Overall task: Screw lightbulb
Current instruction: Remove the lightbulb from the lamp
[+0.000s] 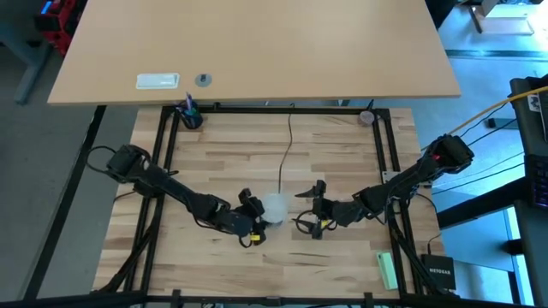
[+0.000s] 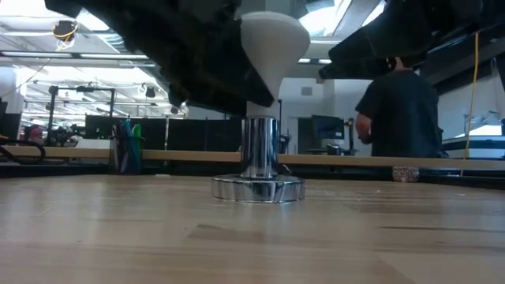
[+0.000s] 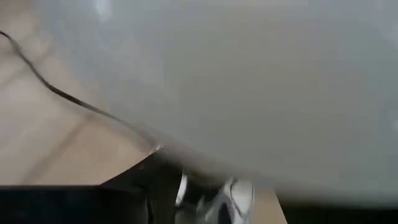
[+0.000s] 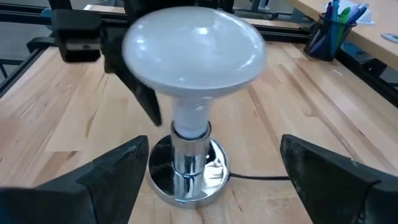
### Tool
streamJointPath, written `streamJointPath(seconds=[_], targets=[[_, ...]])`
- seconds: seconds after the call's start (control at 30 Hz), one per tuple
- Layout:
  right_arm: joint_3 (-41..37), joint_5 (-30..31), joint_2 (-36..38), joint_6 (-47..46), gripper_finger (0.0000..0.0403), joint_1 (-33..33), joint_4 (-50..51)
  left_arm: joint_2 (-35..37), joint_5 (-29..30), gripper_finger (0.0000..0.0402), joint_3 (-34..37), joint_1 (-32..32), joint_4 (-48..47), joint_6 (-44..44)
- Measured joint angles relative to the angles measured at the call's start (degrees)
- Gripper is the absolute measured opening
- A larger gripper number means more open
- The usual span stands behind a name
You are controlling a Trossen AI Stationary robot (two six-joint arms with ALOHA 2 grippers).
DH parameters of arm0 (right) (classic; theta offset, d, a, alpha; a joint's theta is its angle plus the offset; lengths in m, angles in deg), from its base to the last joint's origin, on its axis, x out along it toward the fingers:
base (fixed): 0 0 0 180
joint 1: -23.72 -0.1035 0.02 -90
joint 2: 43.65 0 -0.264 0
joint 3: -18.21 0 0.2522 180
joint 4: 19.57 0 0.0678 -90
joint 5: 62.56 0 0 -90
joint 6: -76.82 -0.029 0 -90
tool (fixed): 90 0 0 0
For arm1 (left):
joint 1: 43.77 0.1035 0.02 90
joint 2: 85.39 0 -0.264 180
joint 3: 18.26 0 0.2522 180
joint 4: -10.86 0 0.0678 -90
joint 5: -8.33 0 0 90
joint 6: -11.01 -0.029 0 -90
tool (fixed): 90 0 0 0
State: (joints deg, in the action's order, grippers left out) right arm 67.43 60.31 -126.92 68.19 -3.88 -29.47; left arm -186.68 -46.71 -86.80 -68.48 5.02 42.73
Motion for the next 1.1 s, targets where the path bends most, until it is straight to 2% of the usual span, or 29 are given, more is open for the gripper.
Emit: streamJointPath(seconds=[0.13, 0.43, 0.63, 0.87, 1.0, 1.1], targets=[[0.0, -0.01, 0.0, 0.0, 0.0366, 0.0, 0.0, 3.01, -2.42, 0.0217, 0.0, -0.65, -6.63, 0.04], [0.0, 0.58, 0.0, 0.03, 0.0366, 0.0, -0.02, 8.51, -2.67, 0.0214, 0.0, -2.31, -16.53, -1.64], [0.0, 0.56, 0.0, 1.76, 0.0366, 0.0, -0.02, 8.58, -2.67, 0.021, 0.0, -2.32, -15.87, -1.89], [0.0, -0.43, 0.0, 1.81, 0.0366, -0.01, 0.01, 8.58, -2.68, 0.021, 0.0, -2.43, -12.65, 4.84], [0.0, -1.17, 0.0, 1.84, 0.0366, -0.13, 0.02, 8.25, -2.91, 0.021, 0.0, -2.6, -11.18, 4.3], [0.0, -2.01, 0.0, 1.84, 0.0366, -0.13, 0.0, 8.18, 0.72, 0.021, 1.82, -3.69, -9.98, 3.56]])
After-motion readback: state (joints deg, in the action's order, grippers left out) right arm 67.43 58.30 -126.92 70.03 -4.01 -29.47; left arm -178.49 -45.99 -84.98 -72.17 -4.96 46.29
